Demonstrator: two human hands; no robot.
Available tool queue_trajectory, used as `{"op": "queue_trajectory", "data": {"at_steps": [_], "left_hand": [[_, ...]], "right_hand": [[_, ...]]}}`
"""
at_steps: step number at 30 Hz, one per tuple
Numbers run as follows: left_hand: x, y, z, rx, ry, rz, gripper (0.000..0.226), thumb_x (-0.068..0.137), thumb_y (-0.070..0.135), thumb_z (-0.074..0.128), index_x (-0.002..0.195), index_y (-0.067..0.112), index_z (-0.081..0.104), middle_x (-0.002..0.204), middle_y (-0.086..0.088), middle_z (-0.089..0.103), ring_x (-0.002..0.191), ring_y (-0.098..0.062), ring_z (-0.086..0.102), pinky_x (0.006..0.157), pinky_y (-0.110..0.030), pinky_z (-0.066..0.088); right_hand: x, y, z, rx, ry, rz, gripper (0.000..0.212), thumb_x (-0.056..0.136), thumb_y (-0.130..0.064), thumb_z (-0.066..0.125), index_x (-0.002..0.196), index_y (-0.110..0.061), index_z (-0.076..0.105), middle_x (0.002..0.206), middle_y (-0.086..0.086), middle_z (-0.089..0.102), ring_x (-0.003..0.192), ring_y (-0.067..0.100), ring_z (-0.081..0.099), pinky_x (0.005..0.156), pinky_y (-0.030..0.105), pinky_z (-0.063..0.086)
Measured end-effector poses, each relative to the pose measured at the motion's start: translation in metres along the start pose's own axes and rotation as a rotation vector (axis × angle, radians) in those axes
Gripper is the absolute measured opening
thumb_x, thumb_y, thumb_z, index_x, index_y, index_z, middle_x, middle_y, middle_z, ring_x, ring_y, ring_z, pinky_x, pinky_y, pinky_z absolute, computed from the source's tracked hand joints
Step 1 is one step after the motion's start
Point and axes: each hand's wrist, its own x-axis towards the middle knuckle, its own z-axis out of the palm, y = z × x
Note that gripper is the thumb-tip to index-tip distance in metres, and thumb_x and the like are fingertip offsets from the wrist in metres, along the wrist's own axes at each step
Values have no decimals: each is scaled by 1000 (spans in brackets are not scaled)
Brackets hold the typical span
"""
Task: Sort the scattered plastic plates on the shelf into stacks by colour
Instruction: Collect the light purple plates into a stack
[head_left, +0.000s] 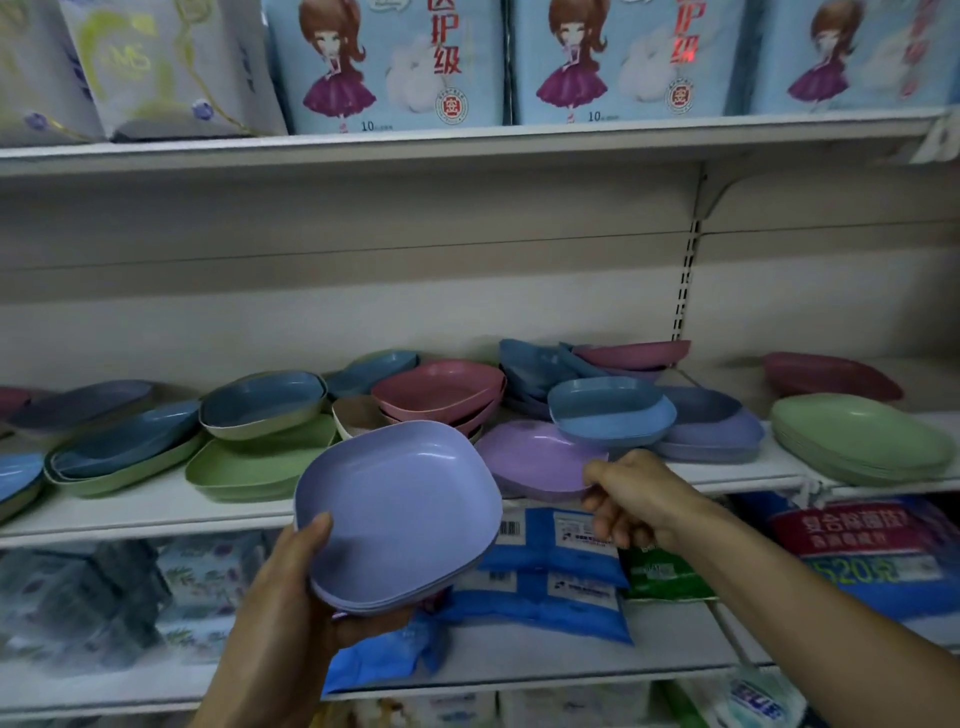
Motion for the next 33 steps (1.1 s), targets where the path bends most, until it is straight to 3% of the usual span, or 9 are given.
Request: {"op": "queue_trajectory", "data": {"at_steps": [7,15,25,33], "left_hand": [[-1,-12,-4,32,41,-61,41,89,38,52,126,19,55,130,-11,56,100,-43,61,47,-40,55],[0,-16,14,15,20,-57,34,94,34,49,126,23,50,125,-7,56,94,-40,61,43,-42,56],[2,-17,2,23,95,-65,37,94,37,49,127,21,52,131,-10,55,98,-41,61,47,-43,56],[-5,-19,-4,37,98,-27,41,91,39,52,128,20,54,129,-11,57,103,-45,61,51,-43,56]], "right_hand": [[-13,5,-30,-206,-76,-24,27,88,-18,46,66,-7,56,43,6,55,33,15,37,40,19,26],[0,1,-23,-202,-4,-112,32,97,-23,44,72,-7,58,45,4,53,31,10,37,36,20,31],[-2,4,-57,-344,-232,-168,31,85,-12,47,54,-13,47,41,5,44,33,13,29,38,19,22],[7,11,-65,-455,-395,-251,26,83,-17,53,57,-14,56,54,10,53,43,14,41,44,20,32]]}}
